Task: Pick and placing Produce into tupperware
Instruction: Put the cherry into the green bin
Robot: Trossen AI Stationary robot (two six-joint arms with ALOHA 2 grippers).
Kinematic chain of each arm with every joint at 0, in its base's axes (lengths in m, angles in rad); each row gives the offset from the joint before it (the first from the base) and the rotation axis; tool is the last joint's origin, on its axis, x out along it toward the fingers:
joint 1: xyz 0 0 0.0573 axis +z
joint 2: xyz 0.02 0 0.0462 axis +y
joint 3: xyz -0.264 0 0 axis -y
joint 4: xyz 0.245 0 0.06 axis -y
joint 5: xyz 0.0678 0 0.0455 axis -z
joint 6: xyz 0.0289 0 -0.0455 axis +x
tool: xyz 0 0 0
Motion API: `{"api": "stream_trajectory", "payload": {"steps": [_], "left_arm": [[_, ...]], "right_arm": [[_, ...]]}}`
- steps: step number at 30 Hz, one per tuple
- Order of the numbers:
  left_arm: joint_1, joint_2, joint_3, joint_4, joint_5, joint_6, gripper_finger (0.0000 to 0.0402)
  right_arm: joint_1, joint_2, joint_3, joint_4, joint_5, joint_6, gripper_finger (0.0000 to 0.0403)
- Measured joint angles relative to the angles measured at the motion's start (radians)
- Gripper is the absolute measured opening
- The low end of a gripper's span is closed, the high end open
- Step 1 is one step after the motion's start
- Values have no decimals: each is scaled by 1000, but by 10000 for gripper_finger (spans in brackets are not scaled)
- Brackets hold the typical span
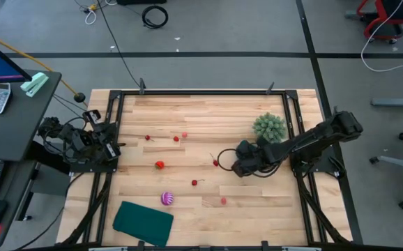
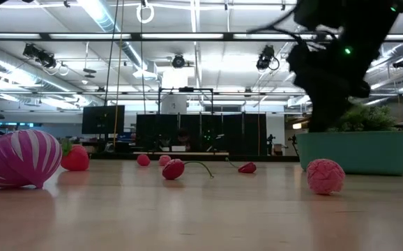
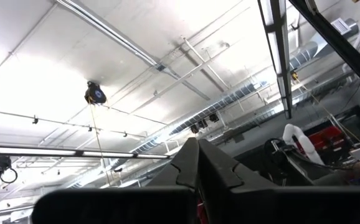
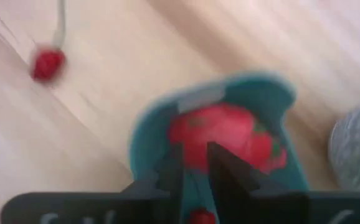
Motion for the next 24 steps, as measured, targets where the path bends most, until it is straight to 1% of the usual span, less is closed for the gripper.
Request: {"api": "stream_trajectory", "payload": {"steps": [2,4,8,12,14,17,19,22,24], "left_arm": [[0,0,0,0,0,0,9],[0,0,0,-2,7,0,7],[0,0,0,-12,25,-30,13],[0,0,0,-13,13,-41,31],[0,0,0,-16,-57,-34,44],[0,0,0,-18,-236,55,69],[0,0,0,-19,-350,113,87],[0,0,0,-20,-465,108,112],[-1,0,19,-82,-524,74,126]], "right_arm": [[-11,-15,43,0,53,-68,97],[-24,-34,98,0,94,-170,107],[-49,-76,229,1,152,-363,118],[-60,-116,342,13,231,-459,118],[-60,-132,374,28,296,-472,117],[-57,-147,381,60,409,-471,117],[-57,-146,380,62,466,-471,117],[-66,-132,374,63,502,-470,117],[-67,-116,370,56,498,-466,117]]}}
